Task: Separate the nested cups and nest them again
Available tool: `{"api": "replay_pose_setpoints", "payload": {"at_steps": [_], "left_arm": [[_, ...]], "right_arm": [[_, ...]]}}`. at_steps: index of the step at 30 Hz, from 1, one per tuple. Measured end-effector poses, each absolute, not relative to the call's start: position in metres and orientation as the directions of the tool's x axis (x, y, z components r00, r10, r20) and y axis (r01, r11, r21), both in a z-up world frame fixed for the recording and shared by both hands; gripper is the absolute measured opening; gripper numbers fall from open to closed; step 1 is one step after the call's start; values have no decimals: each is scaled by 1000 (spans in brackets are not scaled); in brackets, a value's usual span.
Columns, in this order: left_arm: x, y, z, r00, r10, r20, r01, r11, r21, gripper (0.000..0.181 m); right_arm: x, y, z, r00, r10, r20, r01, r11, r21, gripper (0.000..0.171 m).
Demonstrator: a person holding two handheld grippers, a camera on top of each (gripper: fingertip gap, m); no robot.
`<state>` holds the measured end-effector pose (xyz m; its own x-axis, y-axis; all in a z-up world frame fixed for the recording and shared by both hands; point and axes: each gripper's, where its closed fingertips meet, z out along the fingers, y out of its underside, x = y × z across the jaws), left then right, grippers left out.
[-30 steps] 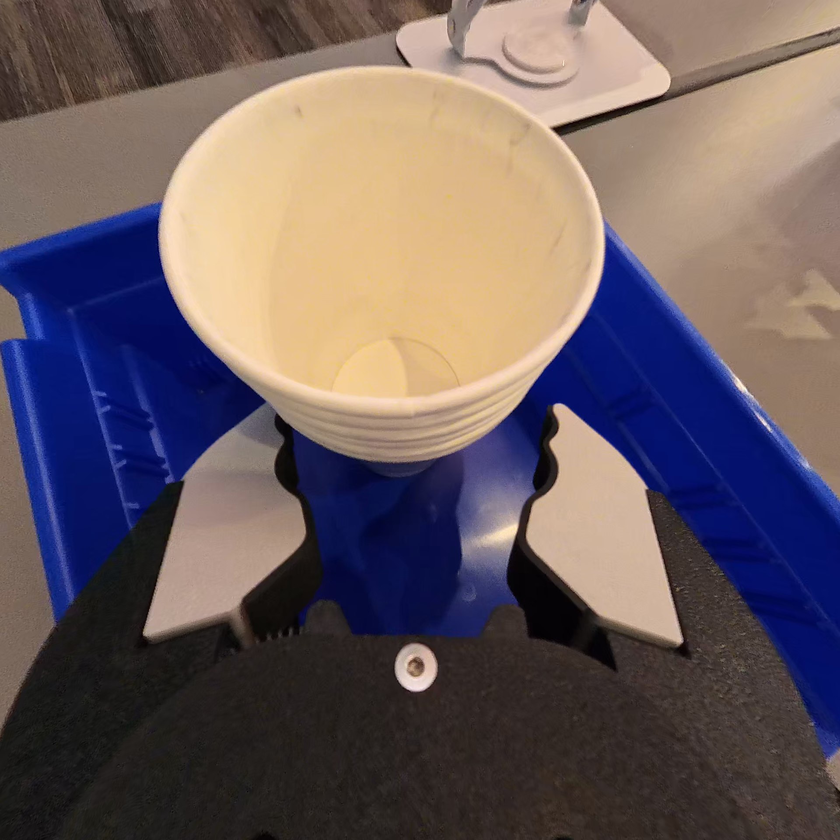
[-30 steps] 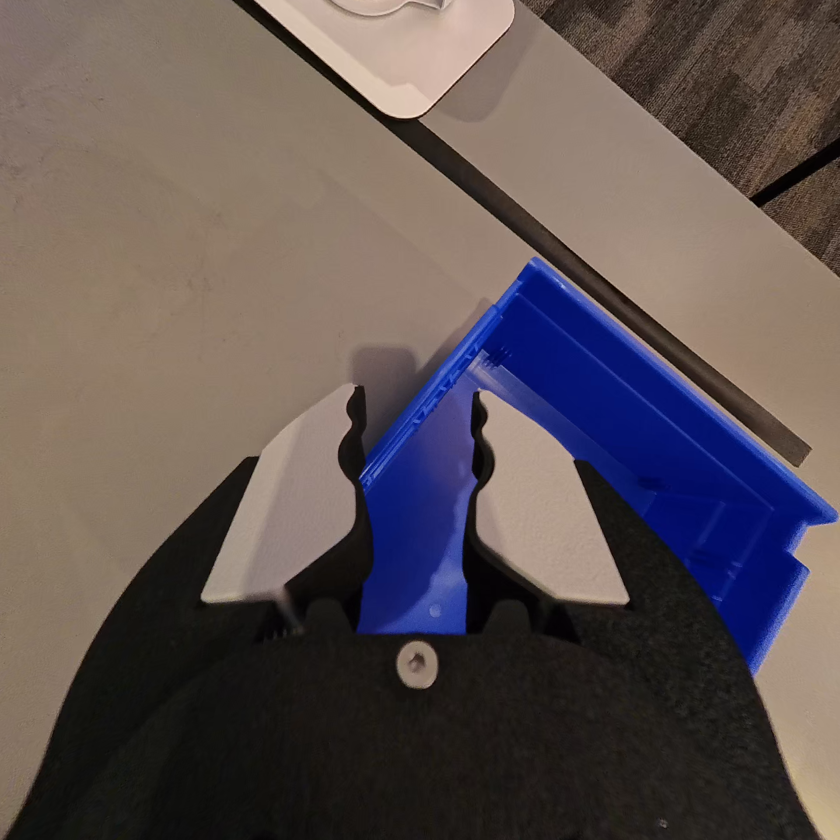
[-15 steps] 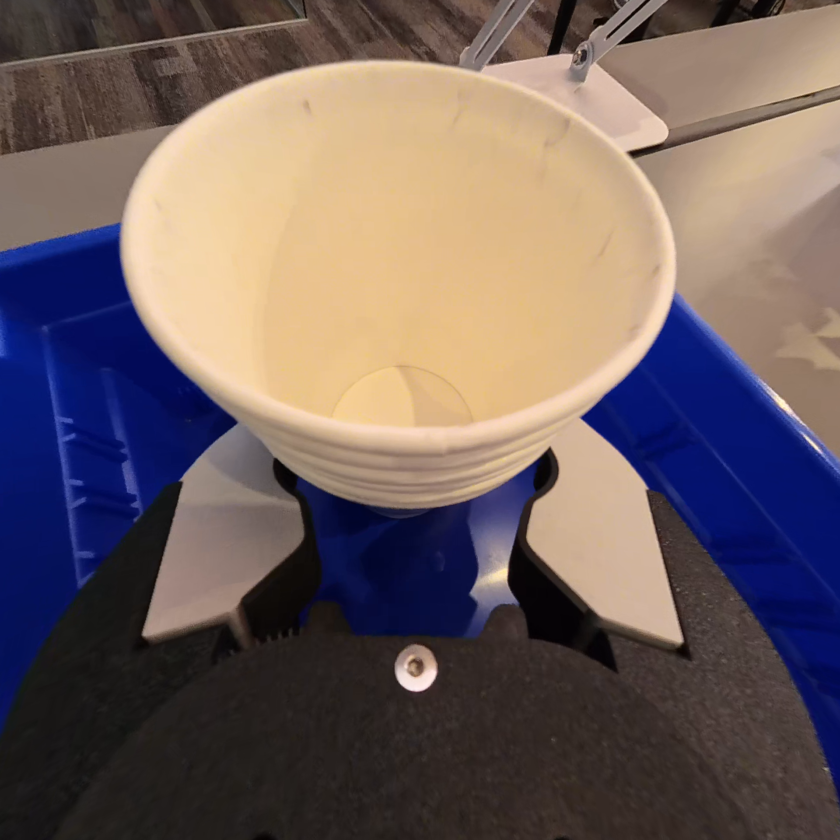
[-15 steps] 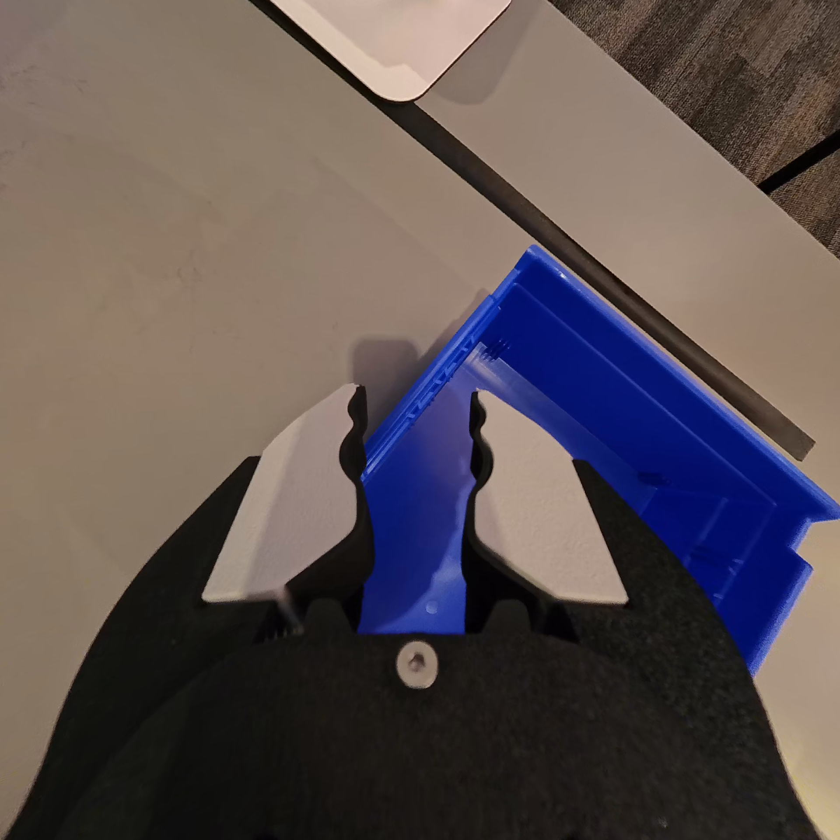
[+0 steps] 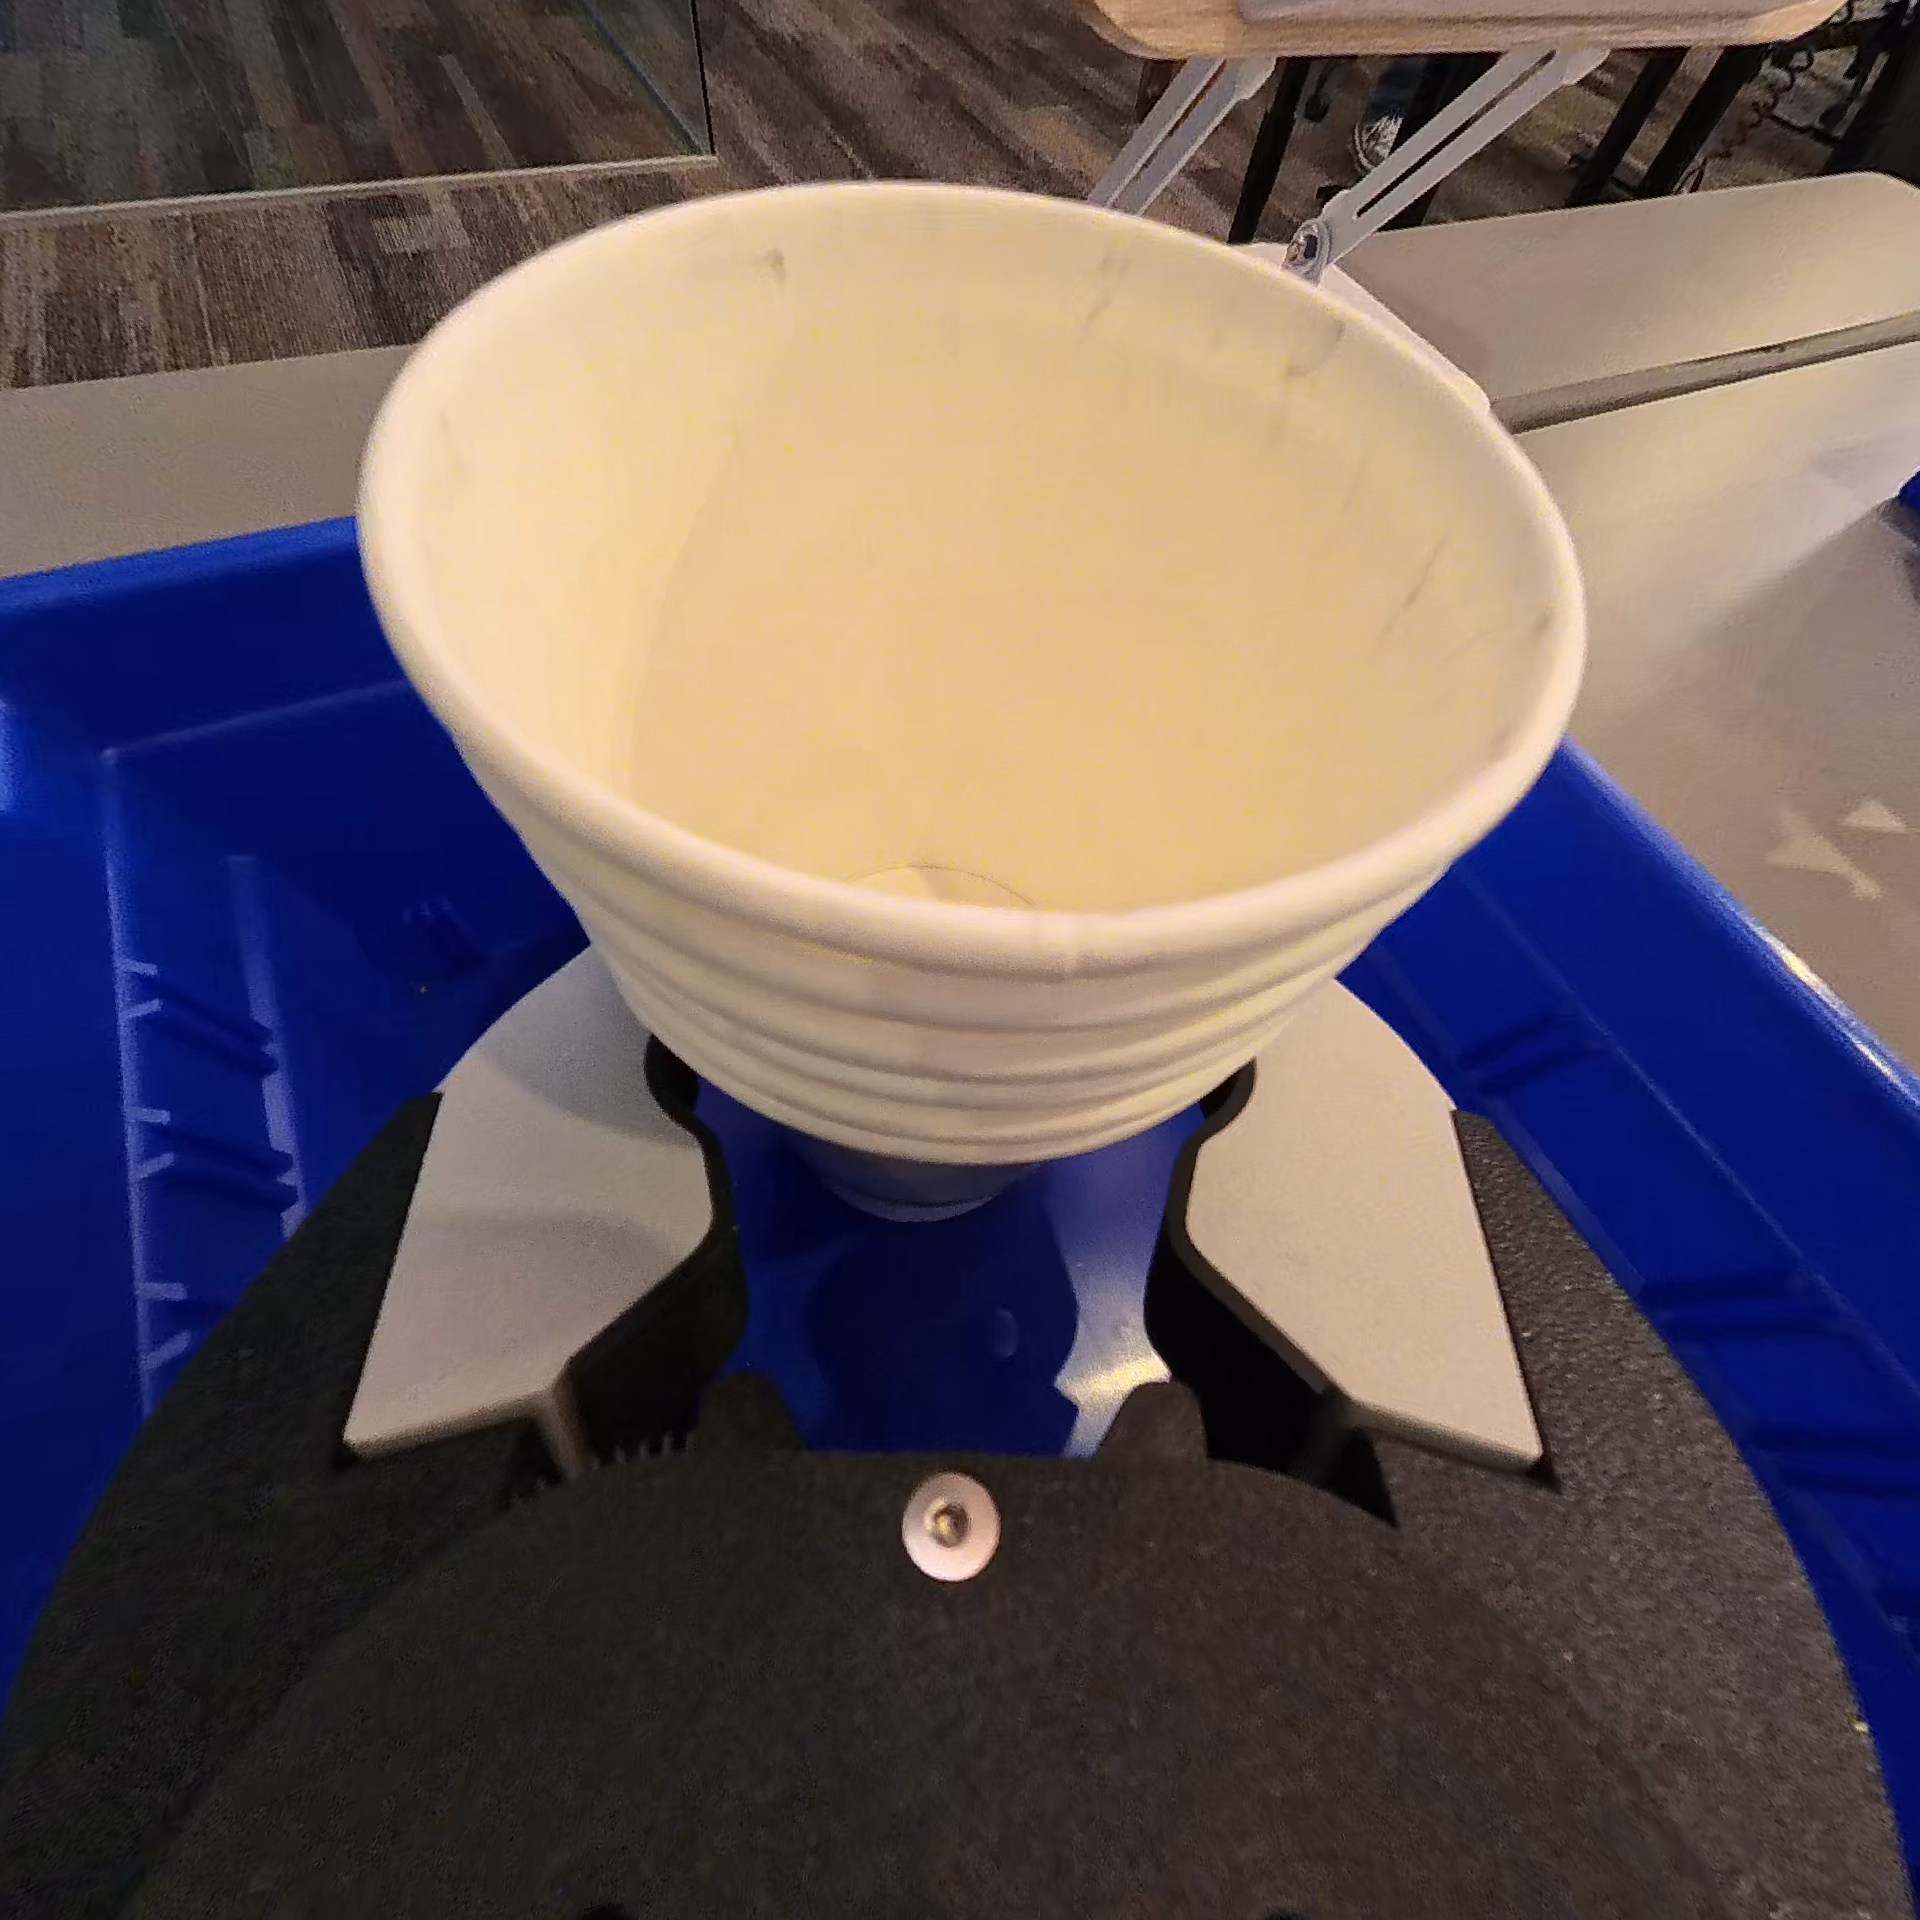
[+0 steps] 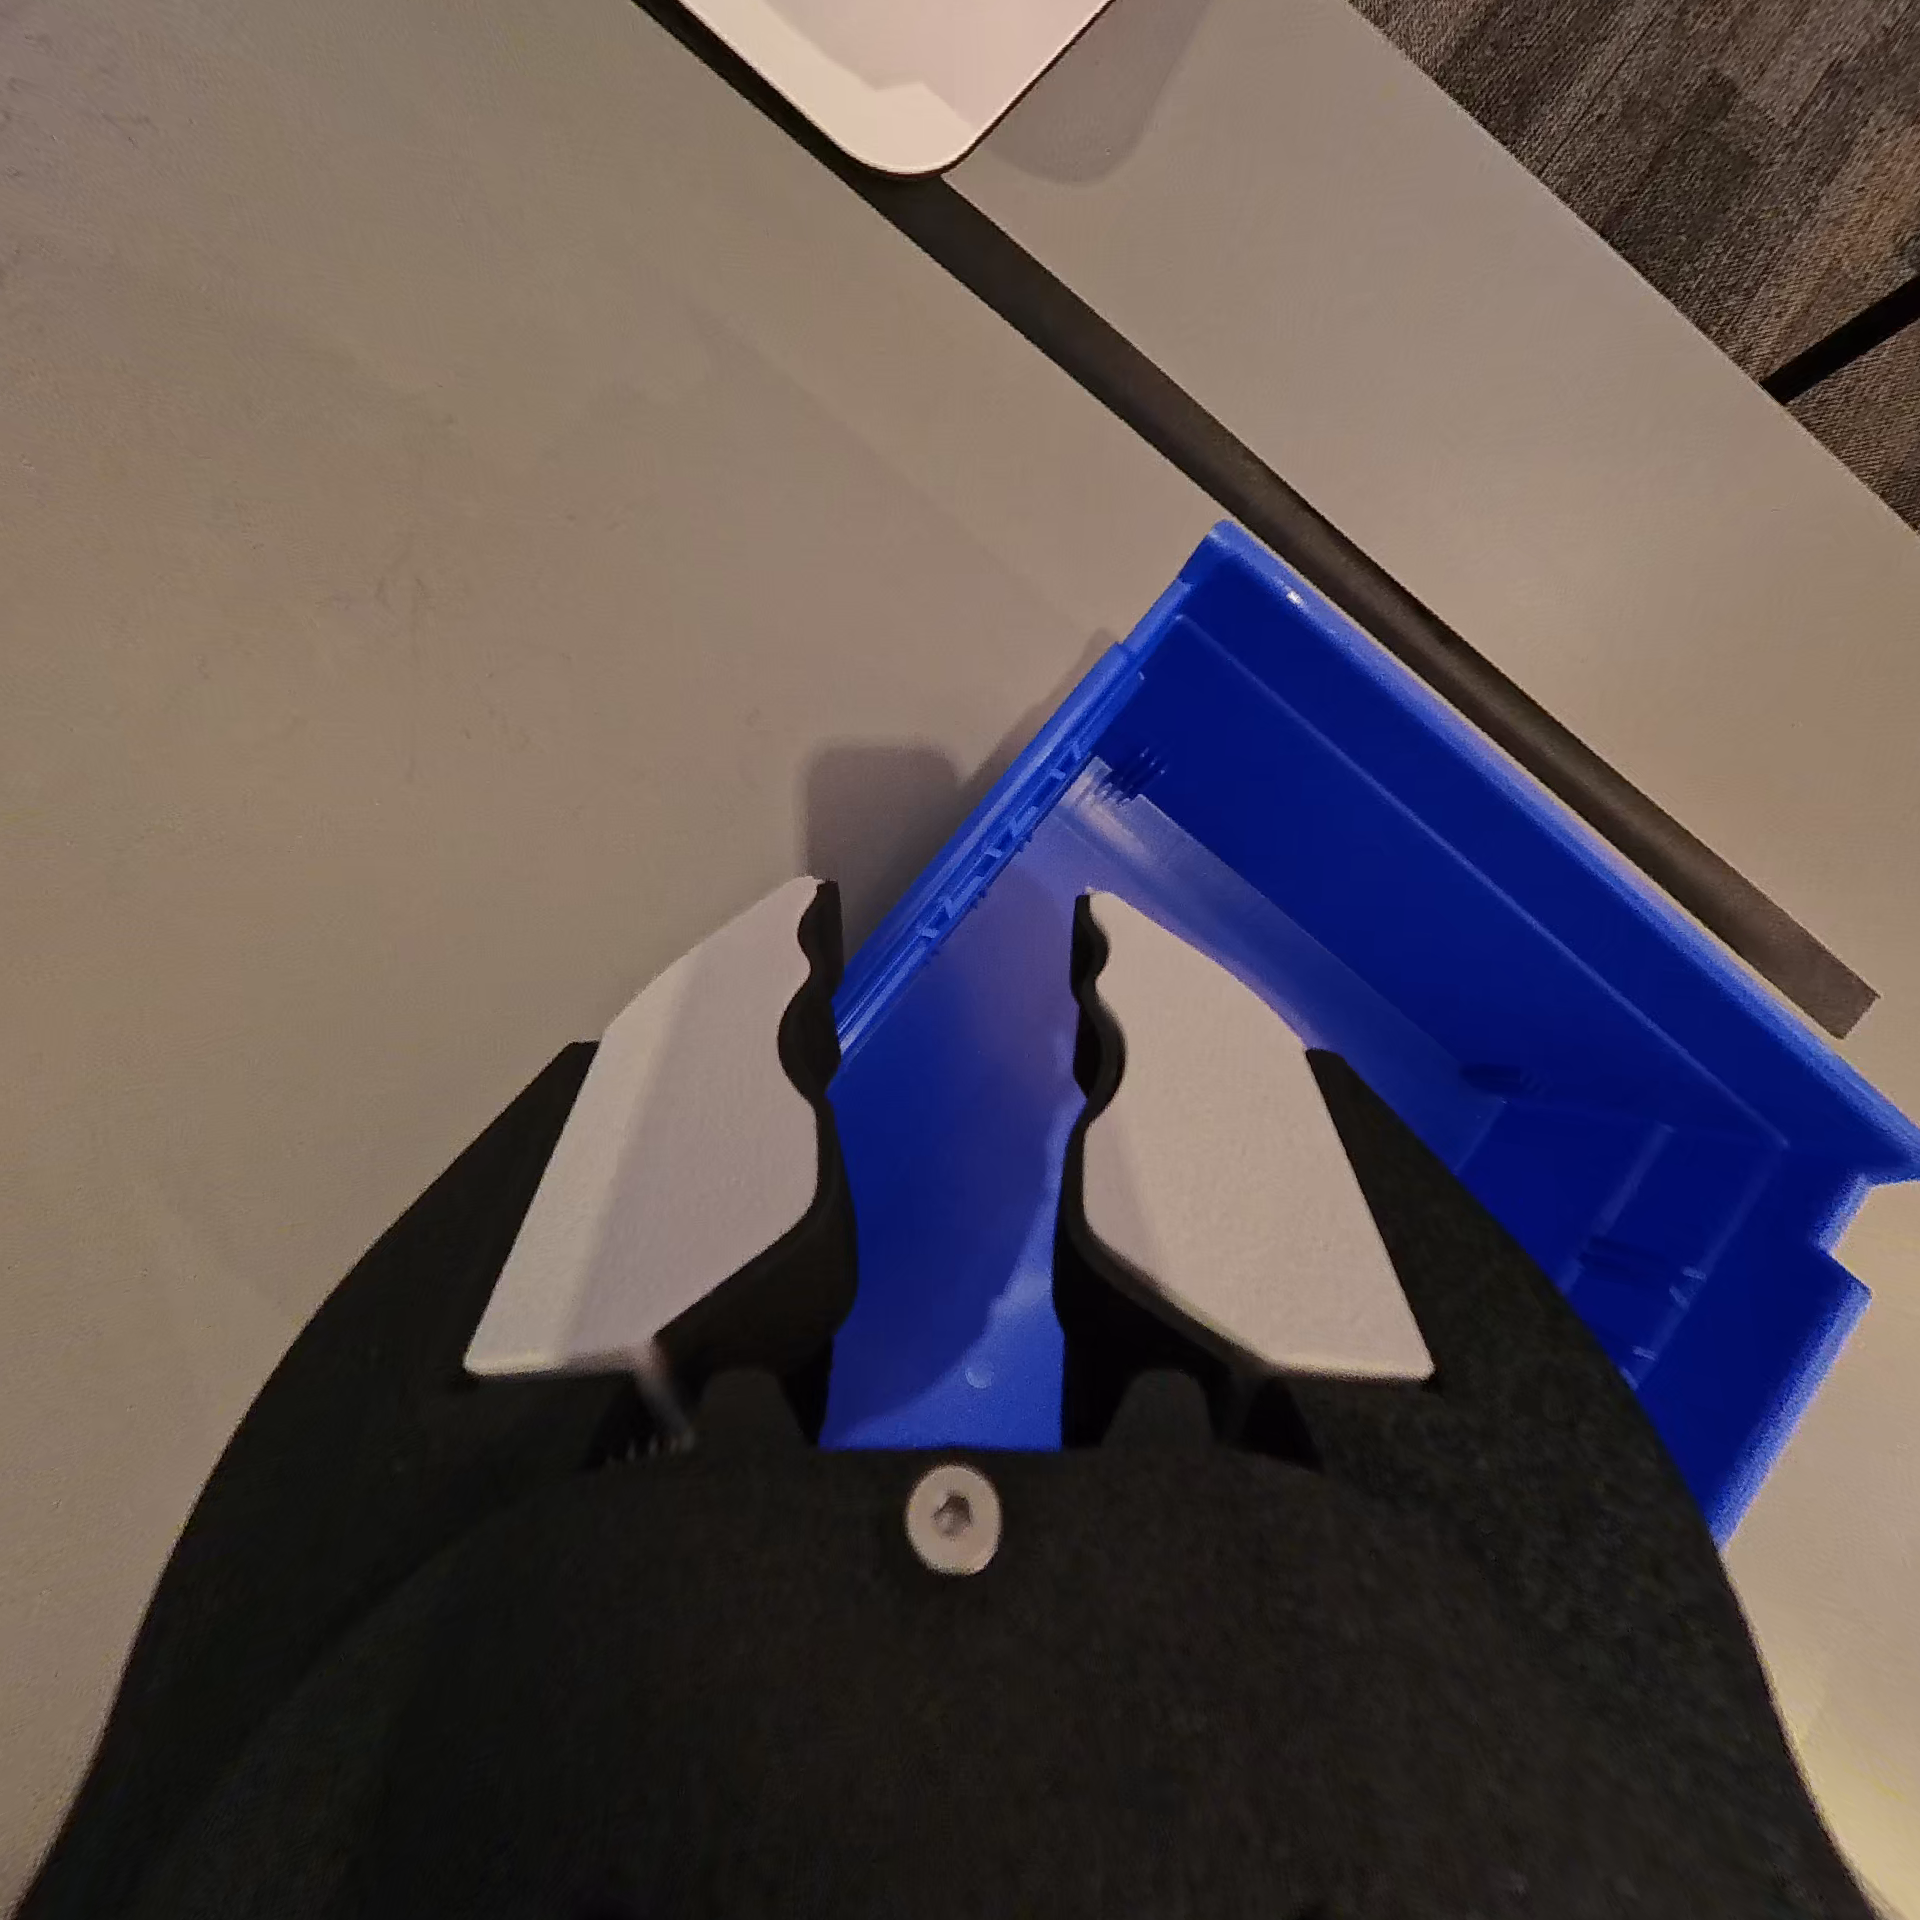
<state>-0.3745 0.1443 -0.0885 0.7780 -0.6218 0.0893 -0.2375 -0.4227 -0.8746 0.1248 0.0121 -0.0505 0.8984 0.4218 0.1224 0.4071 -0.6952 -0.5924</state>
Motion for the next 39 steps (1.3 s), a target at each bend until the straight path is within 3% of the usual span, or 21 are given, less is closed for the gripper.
{"api": "replay_pose_setpoints", "payload": {"at_steps": [7, 20, 39], "left_arm": [[-371, 147, -88, 778, -616, 127, -194, -427, -883, 99], [-369, 149, -86, 778, -628, 15, -286, -375, -882, 98], [-355, 133, -78, 701, -707, 87, -306, -409, -860, 95]], "right_arm": [[126, 11, -53, 897, 423, 125, 412, -702, -582, 42], [127, 10, -58, 893, 431, 132, 426, -713, -557, 41], [127, 10, -63, 890, 437, 127, 431, -722, -541, 41]]}}
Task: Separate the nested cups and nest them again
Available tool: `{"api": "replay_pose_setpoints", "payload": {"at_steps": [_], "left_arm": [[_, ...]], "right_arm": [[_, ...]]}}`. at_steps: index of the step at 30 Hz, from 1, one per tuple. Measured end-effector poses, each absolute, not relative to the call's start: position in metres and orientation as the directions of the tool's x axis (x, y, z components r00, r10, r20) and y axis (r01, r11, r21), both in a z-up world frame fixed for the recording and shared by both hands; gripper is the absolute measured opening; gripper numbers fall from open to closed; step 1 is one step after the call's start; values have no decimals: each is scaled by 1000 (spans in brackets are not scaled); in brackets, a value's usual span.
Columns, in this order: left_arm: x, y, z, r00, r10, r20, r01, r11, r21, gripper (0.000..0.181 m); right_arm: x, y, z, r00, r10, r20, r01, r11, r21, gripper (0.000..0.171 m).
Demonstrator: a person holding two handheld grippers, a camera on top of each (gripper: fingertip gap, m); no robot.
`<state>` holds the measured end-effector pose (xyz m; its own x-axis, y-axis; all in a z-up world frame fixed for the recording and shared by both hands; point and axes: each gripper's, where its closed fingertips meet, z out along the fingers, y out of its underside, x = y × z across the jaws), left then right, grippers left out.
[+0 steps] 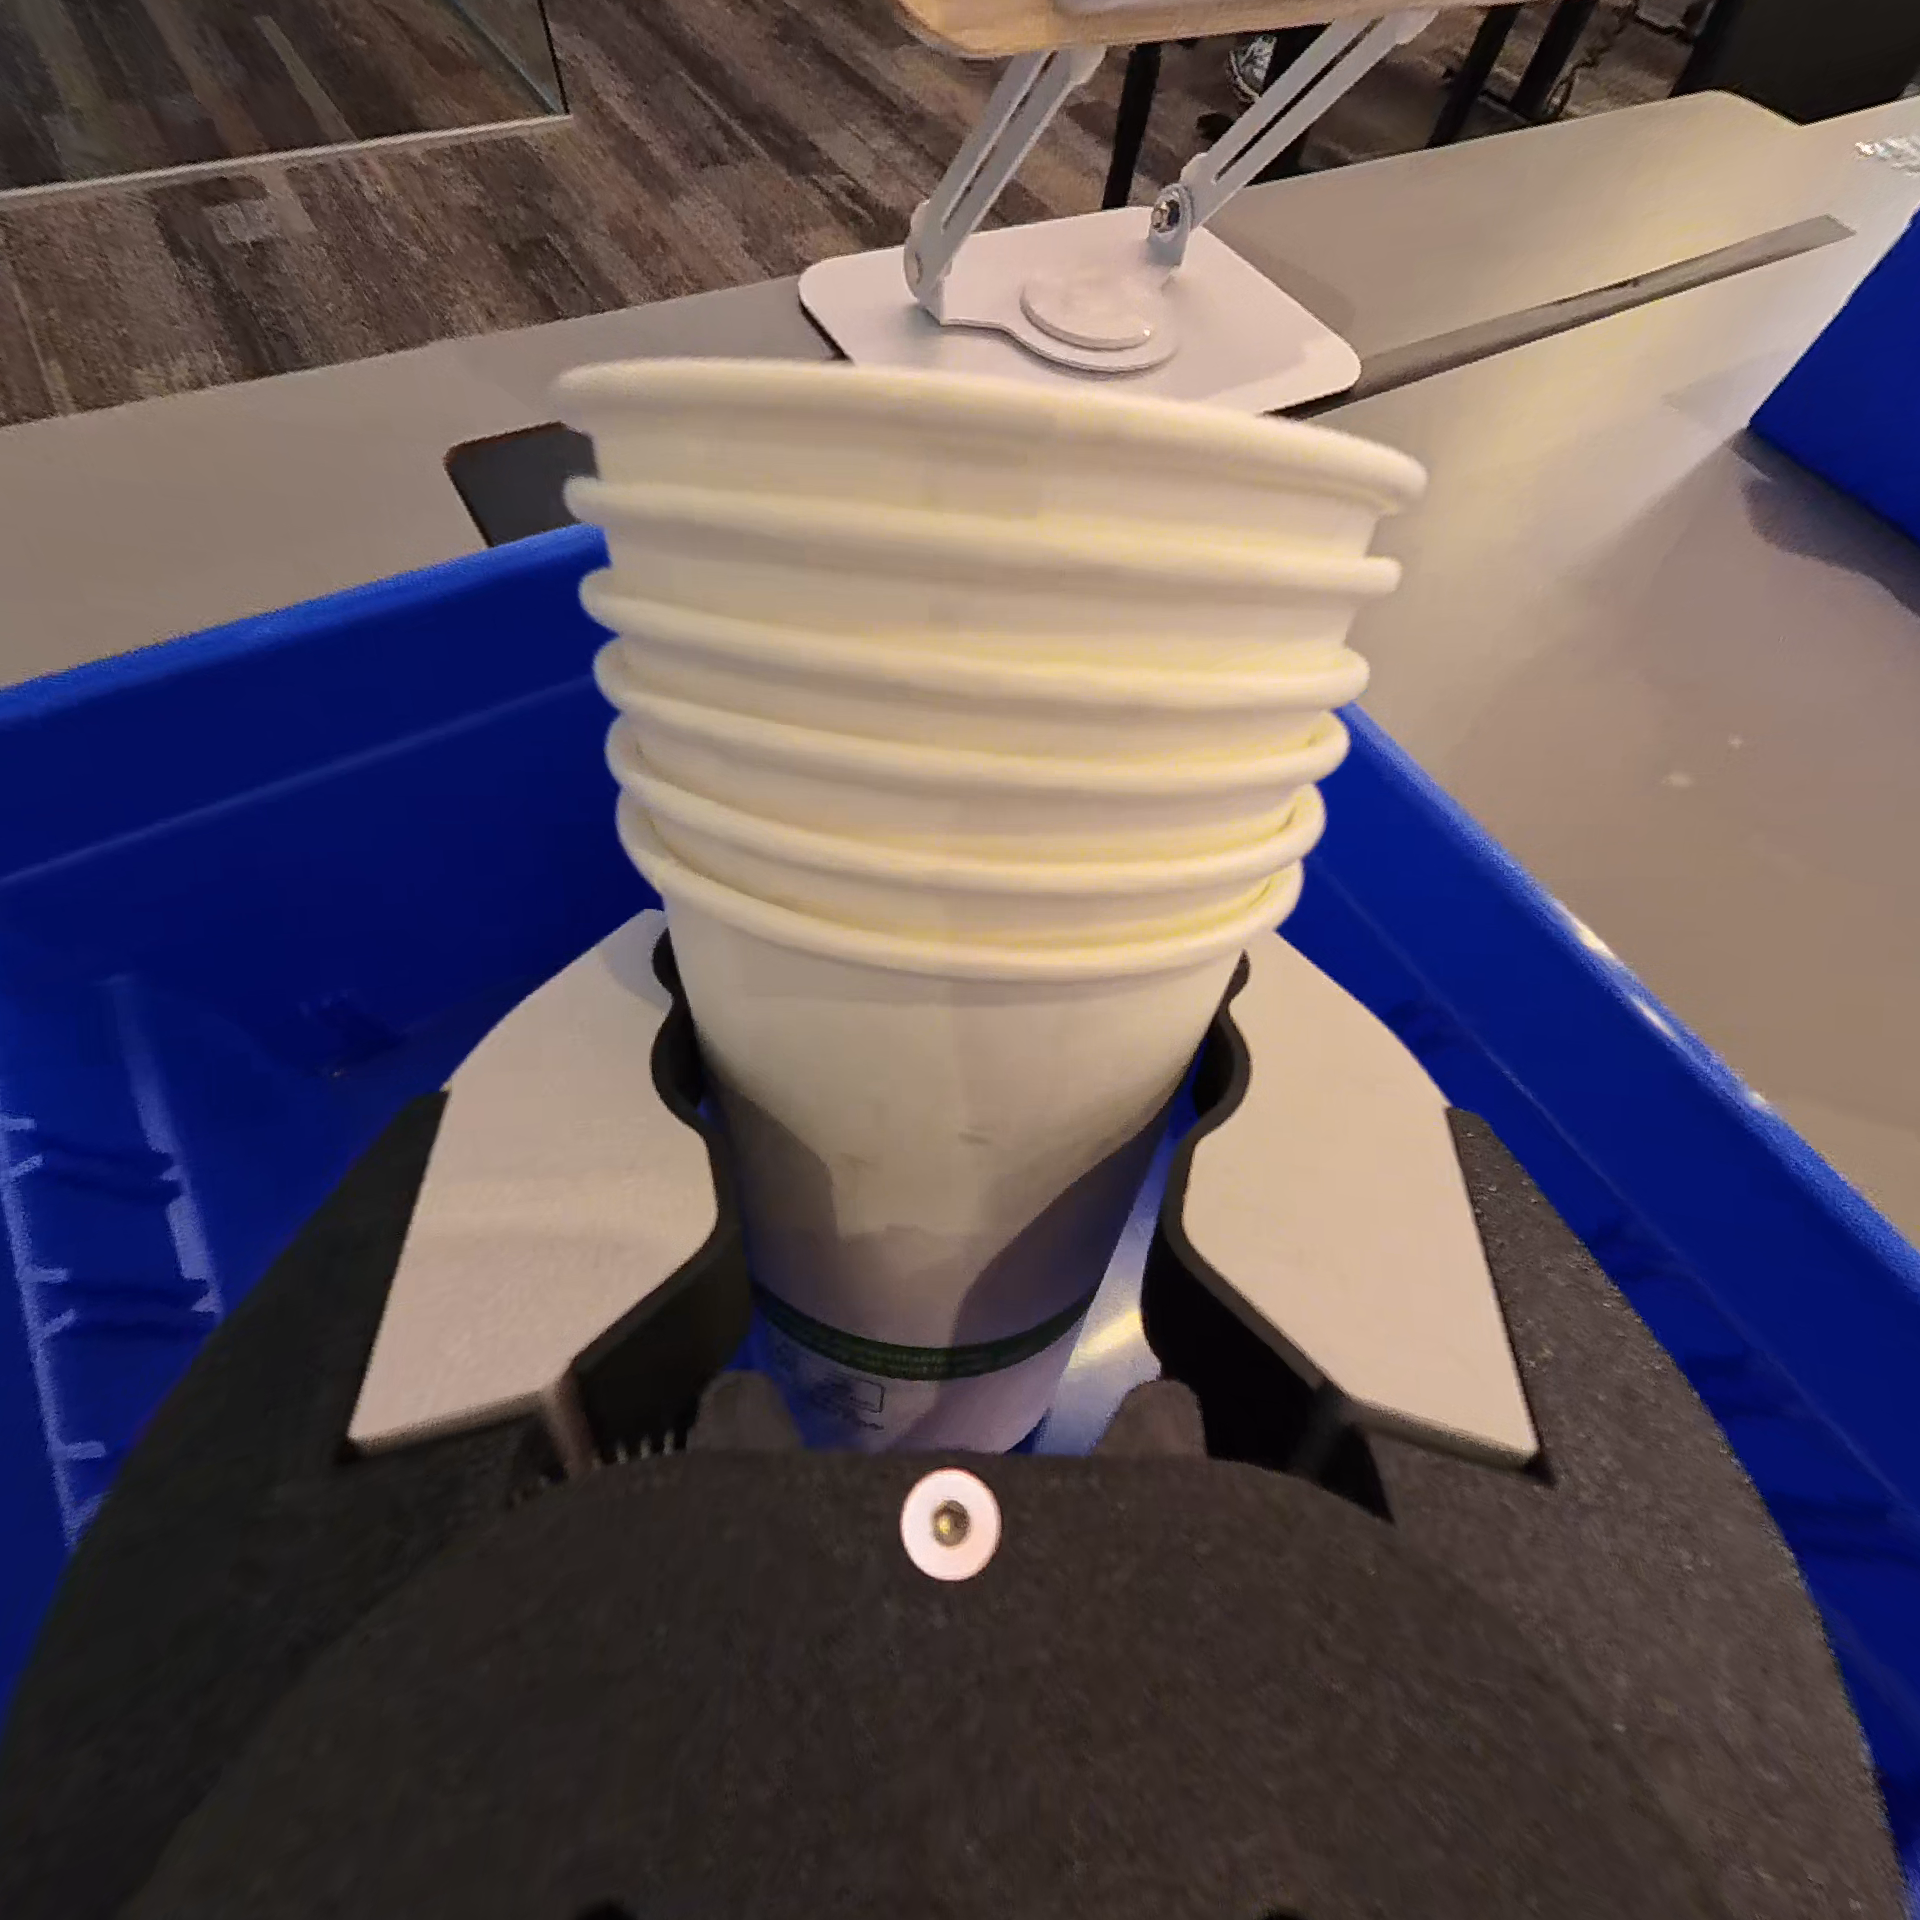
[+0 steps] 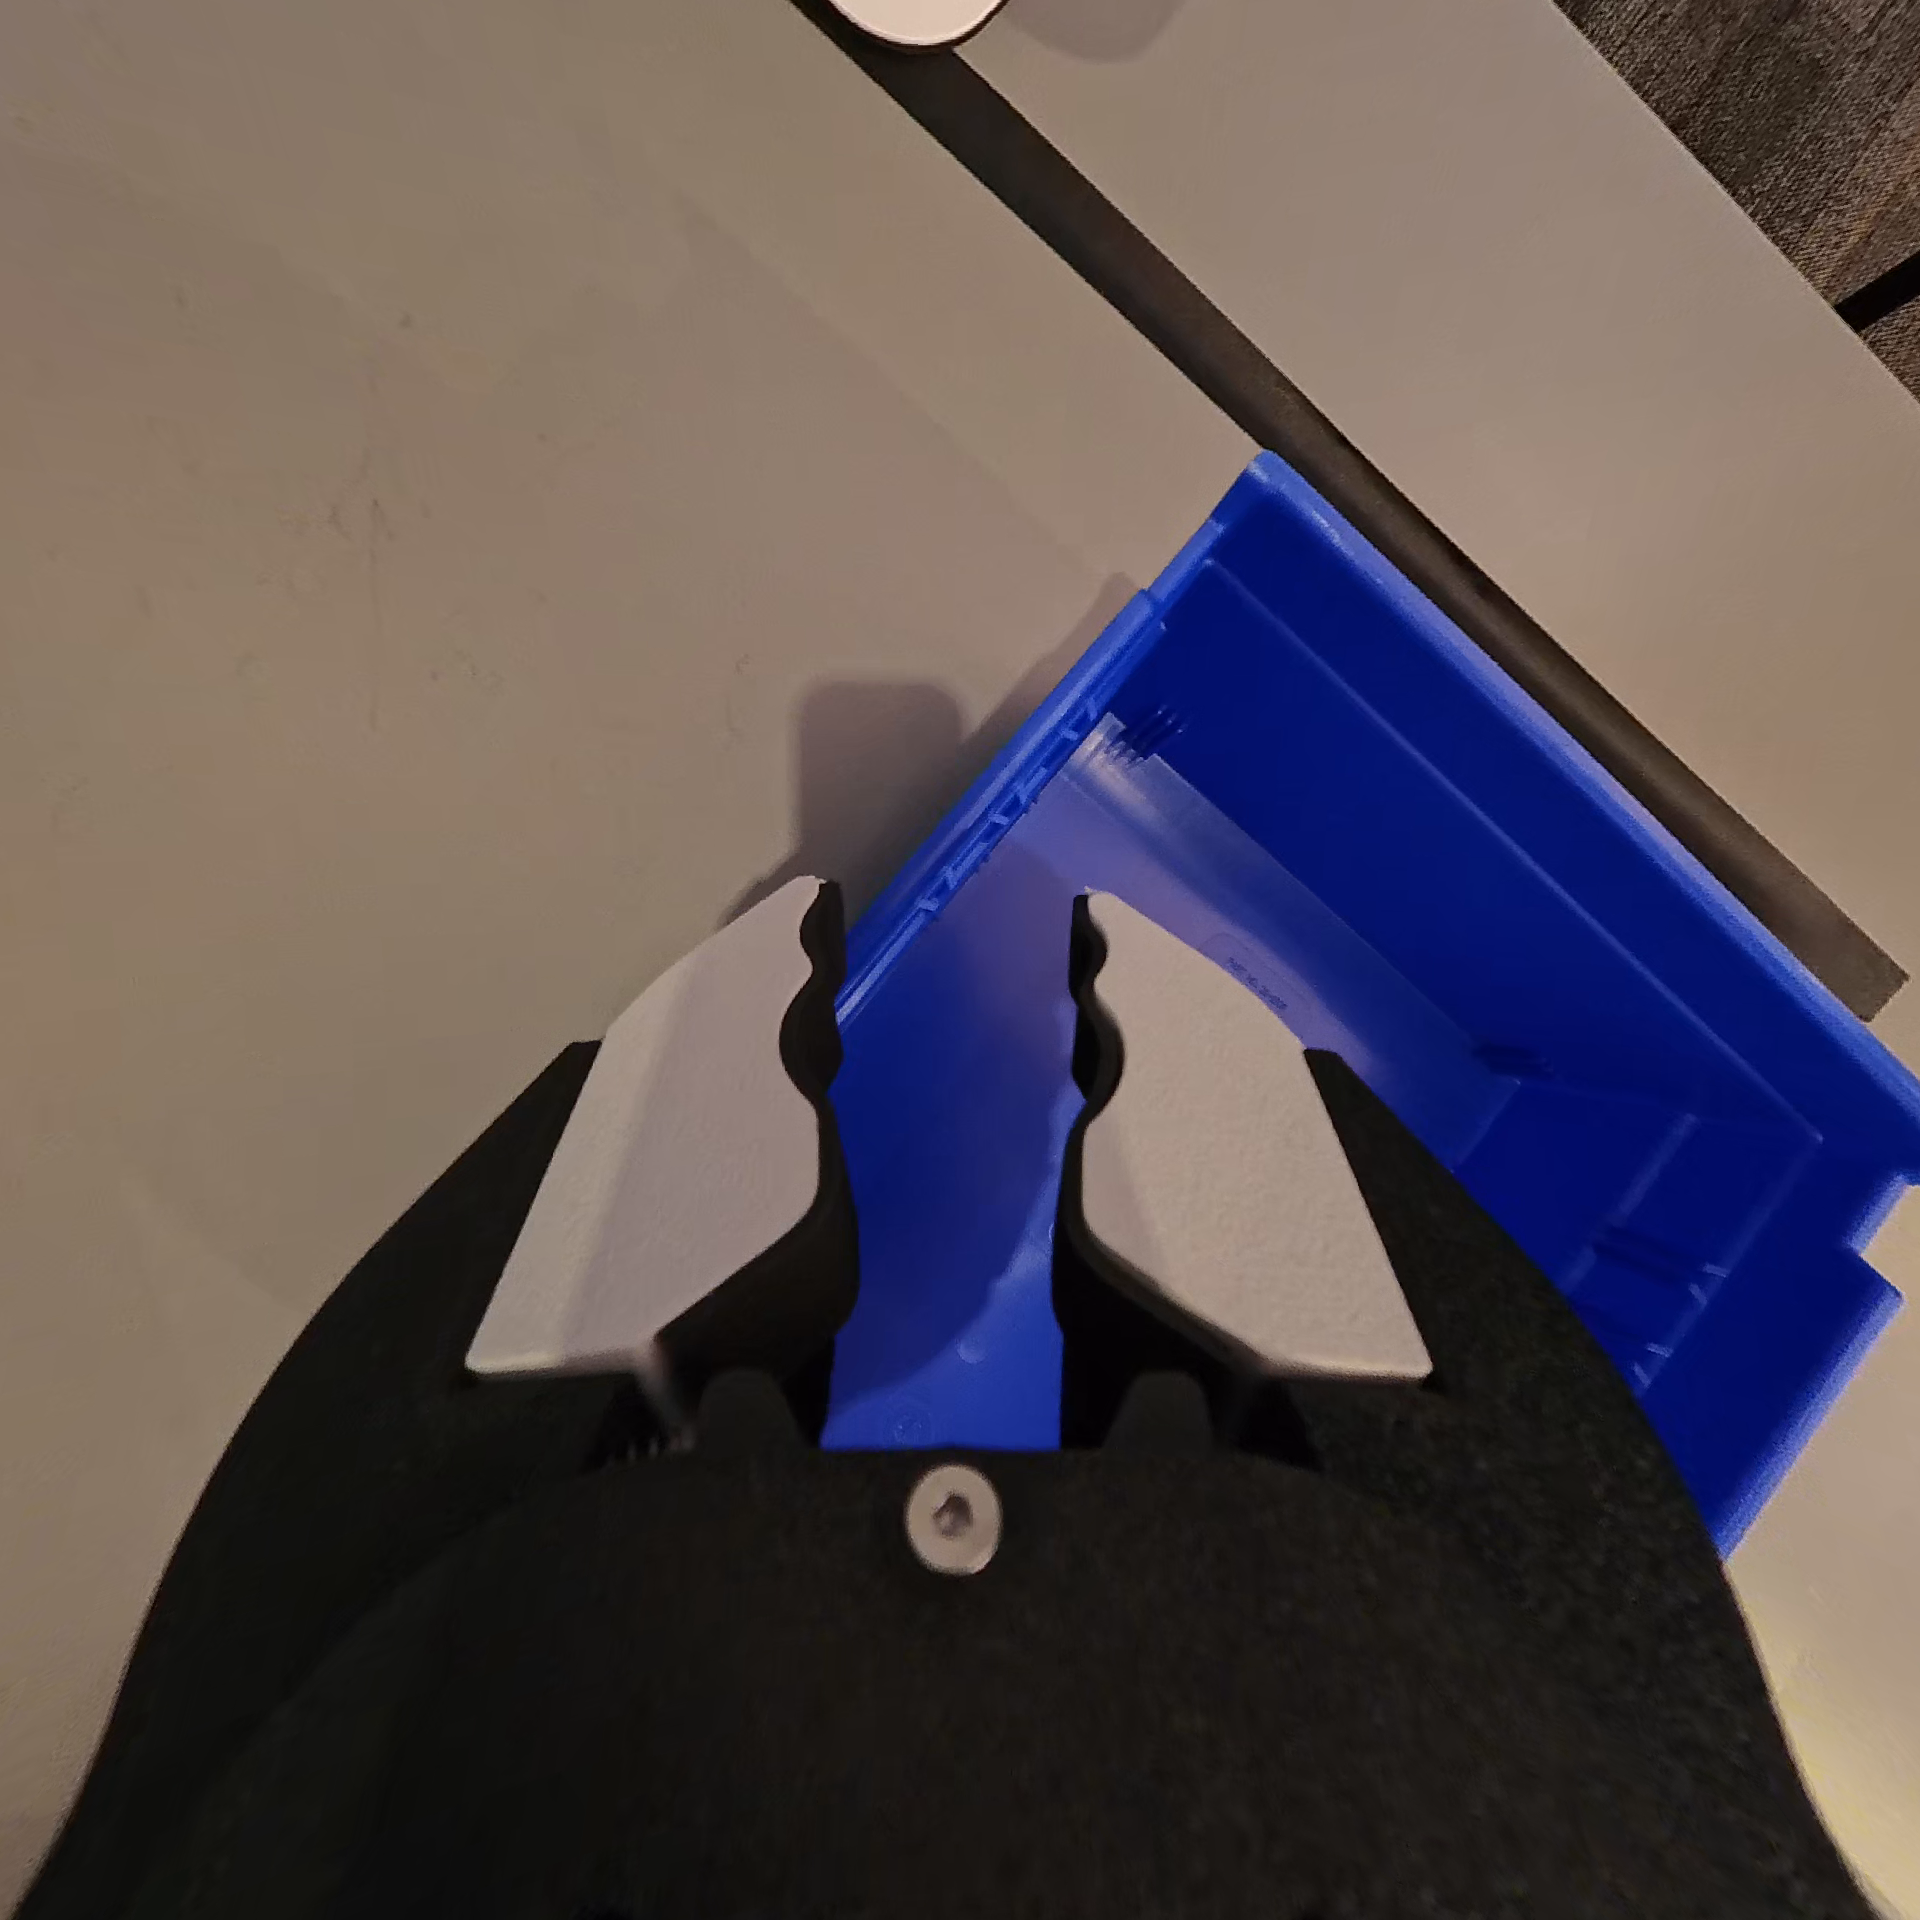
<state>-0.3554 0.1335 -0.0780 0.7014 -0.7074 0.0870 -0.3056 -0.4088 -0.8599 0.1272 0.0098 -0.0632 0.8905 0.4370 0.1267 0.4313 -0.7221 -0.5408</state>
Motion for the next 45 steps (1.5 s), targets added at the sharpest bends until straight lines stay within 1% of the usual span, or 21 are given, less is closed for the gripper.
{"api": "replay_pose_setpoints", "payload": {"at_steps": [4, 7, 11, 17, 21, 24, 27, 30, 34, 36, 41, 45], "left_arm": [[-355, 132, -64, 698, -713, 68, -291, -369, -883, 95], [-353, 128, -43, 685, -726, 64, -257, -322, -911, 95], [-344, 114, -2, 641, -765, 54, -197, -233, -952, 95], [-313, 77, 67, 555, -830, 54, -107, -135, -985, 95], [-274, 38, 112, 423, -900, 107, 17, -110, -994, 95], [-240, 8, 130, 304, -946, 110, 66, -95, -993, 95], [-204, -10, 128, 235, -967, 95, 67, -82, -994, 95], [-168, -23, 116, 190, -981, 43, 58, -32, -998, 95], [-129, -35, 93, 168, -985, -34, 12, 36, -999, 95], [-116, -42, 83, 147, -988, -54, -6, 53, -999, 95], [-98, -49, 64, 114, -991, -75, -54, 69, -996, 95], [-90, -51, 47, 94, -994, -56, -107, 46, -993, 95]], "right_arm": [[127, 10, -64, 889, 439, 127, 434, -723, -538, 41], [127, 10, -65, 889, 440, 126, 435, -724, -535, 41], [127, 10, -65, 889, 441, 127, 435, -723, -536, 41], [127, 10, -62, 887, 441, 135, 439, -715, -544, 40], [125, 11, -56, 884, 444, 150, 445, -697, -563, 39], [121, 13, -47, 879, 449, 158, 447, -665, -598, 36], [110, 13, -31, 868, 473, 153, 447, -607, -657, 35], [98, 14, -7, 857, 488, 164, 437, -522, -732, 36], [77, 8, 35, 827, 519, 217, 434, -342, -833, 36], [60, -2, 53, 788, 570, 234, 437, -249, -865, 36], [22, -29, 74, 672, 697, 248, 457, -127, -880, 41], [-2, -52, 82, 557, 749, 359, 546, -5, -838, 40]]}}
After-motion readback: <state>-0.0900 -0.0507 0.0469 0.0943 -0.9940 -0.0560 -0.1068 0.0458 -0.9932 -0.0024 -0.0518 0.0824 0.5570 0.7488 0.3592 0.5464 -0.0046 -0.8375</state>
